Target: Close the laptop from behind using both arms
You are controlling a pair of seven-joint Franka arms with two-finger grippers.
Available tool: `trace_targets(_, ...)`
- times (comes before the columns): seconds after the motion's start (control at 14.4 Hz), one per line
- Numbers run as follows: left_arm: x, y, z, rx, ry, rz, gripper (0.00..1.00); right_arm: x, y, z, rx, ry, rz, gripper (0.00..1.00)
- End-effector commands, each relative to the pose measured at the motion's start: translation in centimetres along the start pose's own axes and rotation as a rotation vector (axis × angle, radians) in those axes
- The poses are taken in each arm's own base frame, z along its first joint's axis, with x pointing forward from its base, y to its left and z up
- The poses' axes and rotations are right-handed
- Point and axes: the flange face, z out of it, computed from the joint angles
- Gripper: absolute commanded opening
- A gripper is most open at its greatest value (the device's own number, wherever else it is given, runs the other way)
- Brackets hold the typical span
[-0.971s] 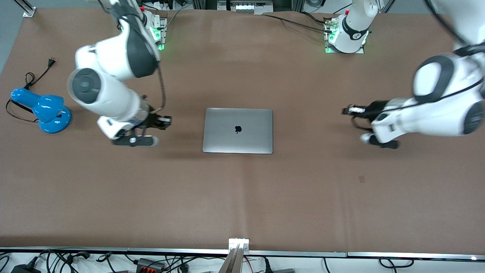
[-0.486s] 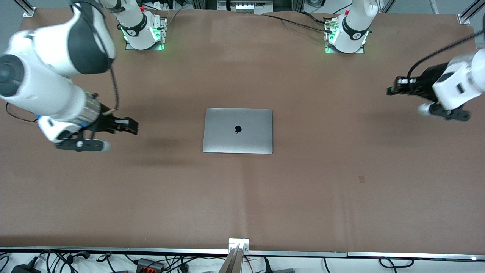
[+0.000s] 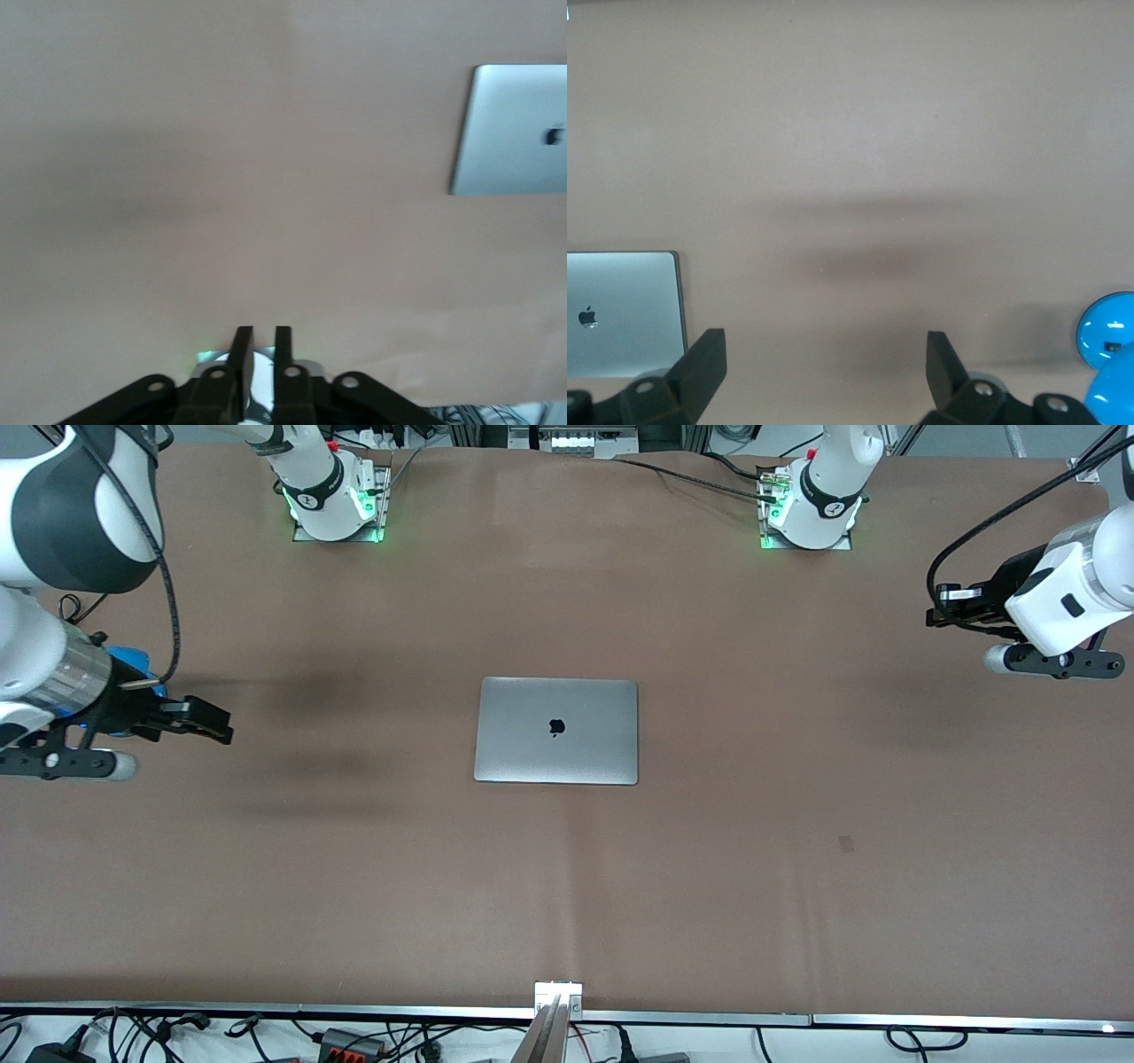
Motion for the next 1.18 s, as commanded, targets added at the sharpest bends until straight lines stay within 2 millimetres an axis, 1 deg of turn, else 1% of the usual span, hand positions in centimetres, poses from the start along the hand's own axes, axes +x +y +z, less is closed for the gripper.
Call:
trace_targets(0.0,-0.3,0.6,-0.1,0.099,0.007,-0.037,0.38,0.1,1.2,-1.3,0.042,0.001,-0.012,1.00)
trace_targets(0.07,-0.3,0.1,-0.2,0.096,0.008,-0.047,0.48,0.2,2.1,-1.9,0.029,0.013,-0.017,1.00)
trace_targets(0.14,-0.1,-0.1,-0.1,0.095,0.010,-0.051,0.81,0.0,2.0,-2.6,0.010,0.030,-0.044,1.00)
trace_targets(0.21,0.0,-0.1,-0.3,0.092,0.028,-0.050,1.00,0.0,3.3,-3.0,-0.003,0.037,-0.035,1.00)
trace_targets(0.28,0.1,0.0,-0.4,0.091,0.042,-0.045,1.00,-0.3,4.4,-3.6,0.005,0.046,-0.028,1.00)
trace_targets(0.35,0.3,-0.1,-0.3,0.085,0.049,-0.046,1.00,-0.4,5.6,-3.7,0.015,0.043,-0.014,1.00)
trace_targets(0.42,0.3,-0.4,-0.4,0.082,0.070,-0.050,1.00,-0.5,6.3,-3.9,0.023,0.043,-0.006,1.00)
trace_targets(0.49,0.0,-0.9,0.1,0.079,0.080,-0.059,1.00,-0.7,6.5,-4.0,0.022,0.043,-0.006,1.00)
trace_targets(0.55,-1.2,-1.3,1.4,0.076,0.104,-0.064,1.00,-0.8,6.7,-4.2,-0.010,0.042,-0.013,1.00)
trace_targets(0.62,-2.0,-1.6,2.2,0.075,0.120,-0.066,1.00,-0.9,6.9,-4.3,-0.031,0.041,-0.017,1.00)
trace_targets(0.69,-2.5,-1.5,2.5,0.075,0.123,-0.065,1.00,-1.4,6.9,-4.9,-0.040,0.038,-0.023,1.00)
trace_targets(0.83,-2.4,-1.5,2.2,0.073,0.129,-0.066,1.00,-2.4,7.1,-4.8,-0.041,0.022,-0.030,1.00)
trace_targets(0.9,-2.4,-1.3,1.6,0.073,0.143,-0.063,1.00,-3.1,7.2,-4.8,-0.042,0.021,-0.029,1.00)
trace_targets(1.04,-2.3,-0.8,1.3,0.070,0.150,-0.056,1.00,-4.2,7.3,-4.3,-0.040,0.019,-0.030,1.00)
trace_targets(1.11,-2.3,-0.8,1.3,0.065,0.151,-0.056,1.00,-4.7,7.4,-3.8,-0.042,0.022,-0.042,1.00)
